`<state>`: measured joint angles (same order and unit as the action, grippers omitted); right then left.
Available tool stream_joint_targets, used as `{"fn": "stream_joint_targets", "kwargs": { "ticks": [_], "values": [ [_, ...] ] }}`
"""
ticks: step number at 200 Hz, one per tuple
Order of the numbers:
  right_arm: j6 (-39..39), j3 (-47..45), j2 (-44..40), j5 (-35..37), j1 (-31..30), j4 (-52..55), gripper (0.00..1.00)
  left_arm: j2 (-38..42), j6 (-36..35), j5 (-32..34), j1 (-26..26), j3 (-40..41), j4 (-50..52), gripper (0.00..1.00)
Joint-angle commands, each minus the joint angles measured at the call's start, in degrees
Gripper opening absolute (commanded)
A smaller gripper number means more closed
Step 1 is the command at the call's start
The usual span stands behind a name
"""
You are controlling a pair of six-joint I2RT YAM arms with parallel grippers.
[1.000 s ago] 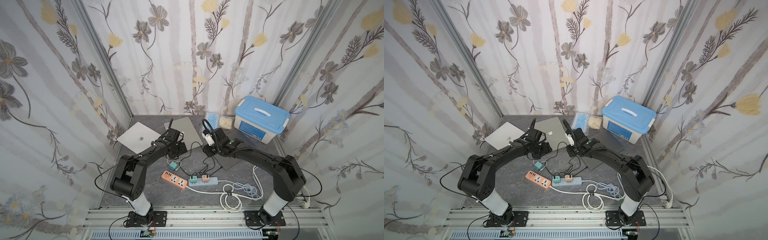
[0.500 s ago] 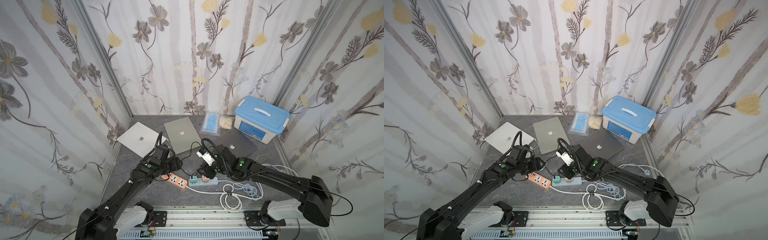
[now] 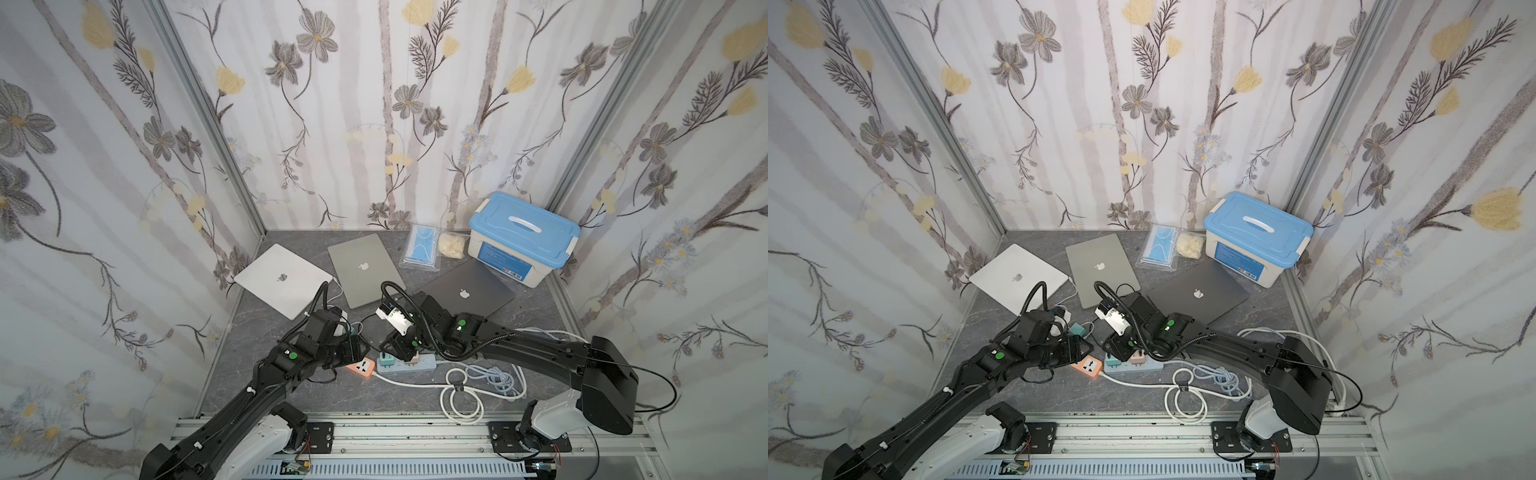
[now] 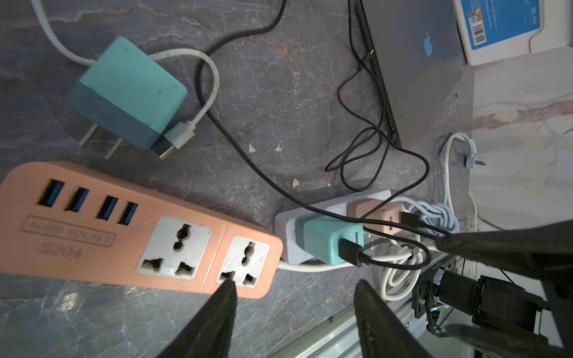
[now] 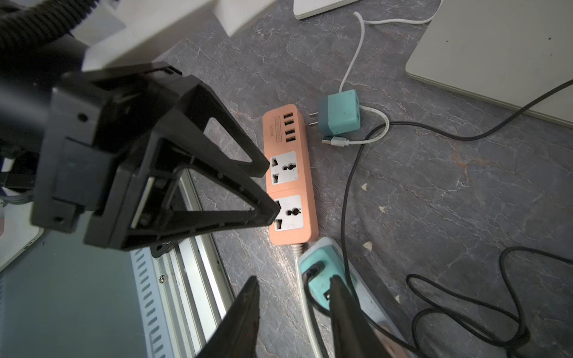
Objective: Unplug the laptop charger
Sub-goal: Remove the charging cable from the plug.
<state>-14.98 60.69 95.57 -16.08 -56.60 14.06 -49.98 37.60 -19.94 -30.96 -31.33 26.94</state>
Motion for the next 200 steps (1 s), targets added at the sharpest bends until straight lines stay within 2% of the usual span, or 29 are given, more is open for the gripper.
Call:
{"fn": "stream_joint_targets", "kwargs": {
  "ticks": [1,66,124,155,200],
  "values": [
    [2.03,1.26,1.43,0.52,-0.24,1.37,0.39,-1.08,1.59,0.0,-0.99,1.03,-5.37,0.64],
    [4.17,0.32,2.72,-2.57,-0.25,1.81,0.36,-5.75,5.85,0.0,-2.54,5.9,-17.09,0.65],
    [5.49,0.93,5.54,-3.31,-0.27,1.49,0.31,-9.97,6.52,0.06,-3.63,5.29,-19.59,0.65],
    [5.75,0.9,5.58,-3.0,-0.18,1.06,0.23,-11.71,6.48,0.57,-4.19,5.49,-19.88,0.65],
    [5.67,0.67,4.92,-2.32,-0.08,-0.02,0.15,-13.04,5.82,1.82,-4.65,5.6,-18.52,0.65]
  ]
}}
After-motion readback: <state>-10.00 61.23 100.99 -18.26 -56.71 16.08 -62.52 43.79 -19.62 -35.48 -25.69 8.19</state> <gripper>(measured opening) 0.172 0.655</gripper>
